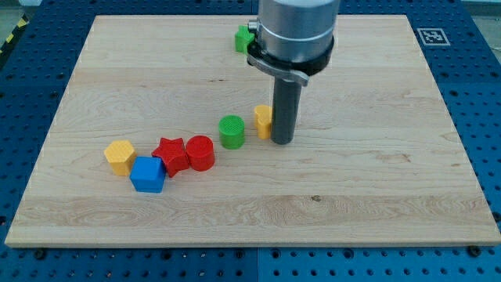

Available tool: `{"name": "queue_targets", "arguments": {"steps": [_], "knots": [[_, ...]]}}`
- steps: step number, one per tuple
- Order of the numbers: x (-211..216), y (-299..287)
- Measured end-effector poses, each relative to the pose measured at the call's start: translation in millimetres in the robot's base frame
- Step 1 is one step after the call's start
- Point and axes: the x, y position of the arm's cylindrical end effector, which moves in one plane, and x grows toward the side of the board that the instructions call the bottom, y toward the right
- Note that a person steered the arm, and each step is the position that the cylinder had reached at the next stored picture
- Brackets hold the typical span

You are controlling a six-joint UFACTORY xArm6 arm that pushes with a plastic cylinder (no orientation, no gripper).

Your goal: Push the green circle to the left of the yellow heart

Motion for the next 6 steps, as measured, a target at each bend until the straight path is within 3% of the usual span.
{"name": "queue_targets", "arguments": {"steps": [3,4,5,6], "knots": [[34.9,11.9],[34.5,12.1],[5.4,15.8],[15.6,9.8]]}}
